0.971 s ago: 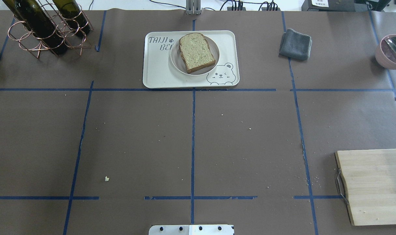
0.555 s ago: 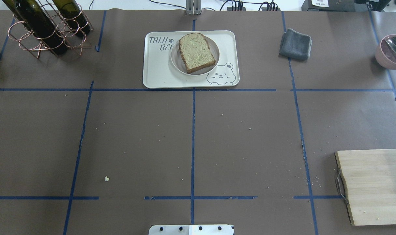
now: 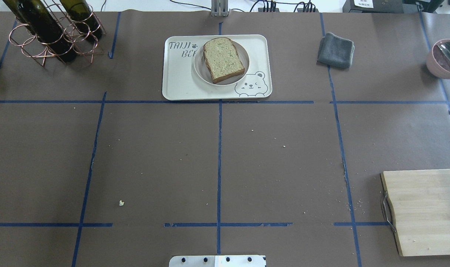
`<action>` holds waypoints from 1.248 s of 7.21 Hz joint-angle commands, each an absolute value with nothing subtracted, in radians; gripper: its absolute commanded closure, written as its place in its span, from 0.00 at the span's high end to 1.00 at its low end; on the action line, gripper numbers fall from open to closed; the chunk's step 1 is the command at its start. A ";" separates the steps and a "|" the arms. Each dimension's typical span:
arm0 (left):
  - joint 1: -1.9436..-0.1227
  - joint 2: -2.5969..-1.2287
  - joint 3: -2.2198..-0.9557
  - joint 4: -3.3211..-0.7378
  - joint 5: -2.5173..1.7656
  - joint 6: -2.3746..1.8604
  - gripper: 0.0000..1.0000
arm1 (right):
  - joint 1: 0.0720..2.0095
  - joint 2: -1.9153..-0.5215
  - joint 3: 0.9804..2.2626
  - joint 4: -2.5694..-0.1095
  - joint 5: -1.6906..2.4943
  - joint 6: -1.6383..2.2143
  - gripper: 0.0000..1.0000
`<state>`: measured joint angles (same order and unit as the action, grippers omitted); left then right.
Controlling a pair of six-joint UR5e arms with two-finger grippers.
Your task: Make sandwich and place on tray
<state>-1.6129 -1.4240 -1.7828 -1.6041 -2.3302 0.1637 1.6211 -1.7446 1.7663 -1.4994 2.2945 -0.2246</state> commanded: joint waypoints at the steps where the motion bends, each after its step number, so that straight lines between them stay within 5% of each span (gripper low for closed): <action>1: -1.612 -1.431 -1.770 -1.606 -2.327 0.163 1.00 | 1.590 -1.761 1.766 -1.509 2.304 -0.216 1.00; 3: -1.614 -1.434 -1.778 -1.606 -2.326 0.164 1.00 | 1.582 -1.640 1.788 -1.767 2.293 -0.218 1.00; 9: -1.623 -1.381 -1.776 -1.600 -2.324 0.169 1.00 | 1.583 -1.655 1.763 -1.674 2.306 -0.229 1.00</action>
<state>-1.6214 -1.3872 -1.7802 -1.6027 -2.3244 0.1684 1.5831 -1.6570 1.7792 -1.6749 2.3004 -0.2255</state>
